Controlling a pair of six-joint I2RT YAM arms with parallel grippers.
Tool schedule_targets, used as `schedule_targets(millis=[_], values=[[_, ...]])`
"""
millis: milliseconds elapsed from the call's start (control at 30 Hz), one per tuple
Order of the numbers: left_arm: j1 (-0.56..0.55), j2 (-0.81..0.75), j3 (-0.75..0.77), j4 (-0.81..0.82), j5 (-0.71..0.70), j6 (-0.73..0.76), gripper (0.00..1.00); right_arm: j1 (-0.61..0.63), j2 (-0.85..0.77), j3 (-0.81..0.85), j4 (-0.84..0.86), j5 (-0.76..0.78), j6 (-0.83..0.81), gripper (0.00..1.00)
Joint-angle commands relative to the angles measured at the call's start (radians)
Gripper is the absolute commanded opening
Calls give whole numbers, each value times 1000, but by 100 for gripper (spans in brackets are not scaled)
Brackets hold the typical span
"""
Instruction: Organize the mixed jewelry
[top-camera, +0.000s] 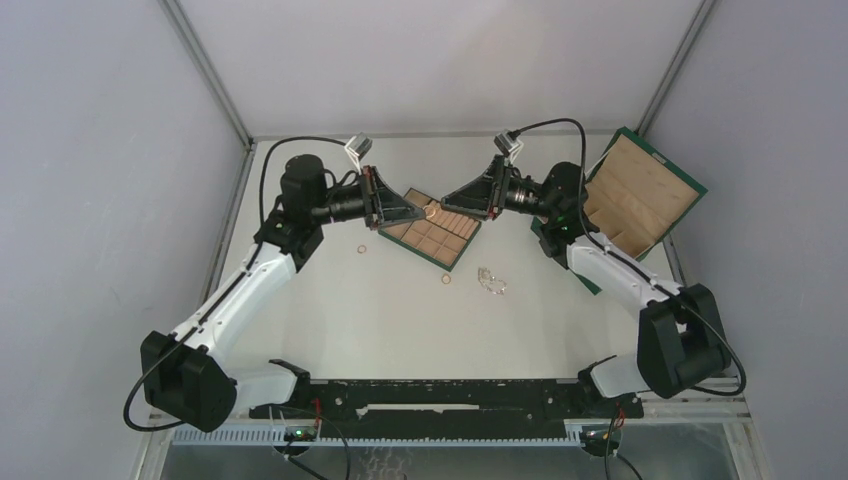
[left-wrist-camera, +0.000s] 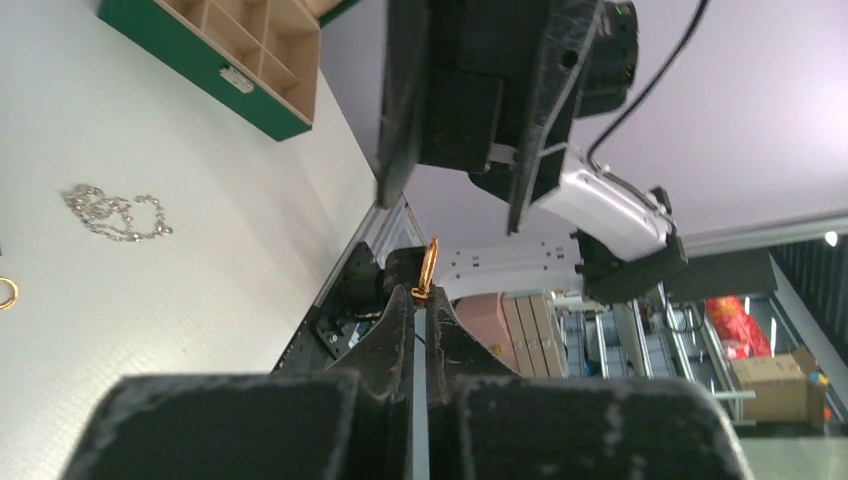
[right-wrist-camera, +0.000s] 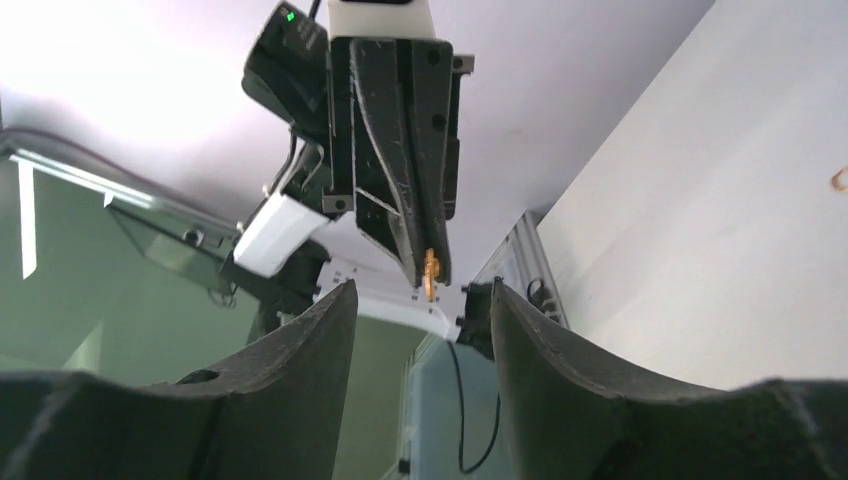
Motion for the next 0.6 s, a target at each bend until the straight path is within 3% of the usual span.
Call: schedule_targets(millis=[0,200,567], values=[[23,-17,49,16,-92,-45,0,18,-98,-3,-104,165,-89,61],[37,-23,10,91,-211,-164,0,103,-142,-94,42,433,-65,61],[48,-33,-26,145,-238,-237,0,162,-101,-95,121,597,-147,58]])
